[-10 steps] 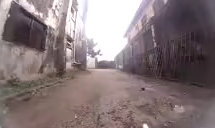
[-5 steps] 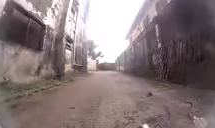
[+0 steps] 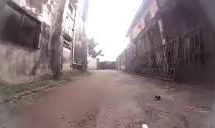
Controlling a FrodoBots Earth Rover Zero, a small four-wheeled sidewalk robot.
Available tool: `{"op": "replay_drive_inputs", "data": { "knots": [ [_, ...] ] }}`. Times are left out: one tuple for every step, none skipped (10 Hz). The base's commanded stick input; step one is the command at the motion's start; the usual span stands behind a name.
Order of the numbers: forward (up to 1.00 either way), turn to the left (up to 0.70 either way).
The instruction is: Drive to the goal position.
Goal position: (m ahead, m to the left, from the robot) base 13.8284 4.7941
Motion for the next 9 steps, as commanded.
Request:
{"op": "replay_drive_inputs", "data": {
  "knots": [
    [0.70,0.00],
    [0.70,0.00],
    [0.70,0.00],
    [0.70,0.00],
    [0.70,0.00],
    [0.70,0.00],
    [0.70,0.00],
    [0.70,0.00],
    [0.70,0.00]
  ]
}}
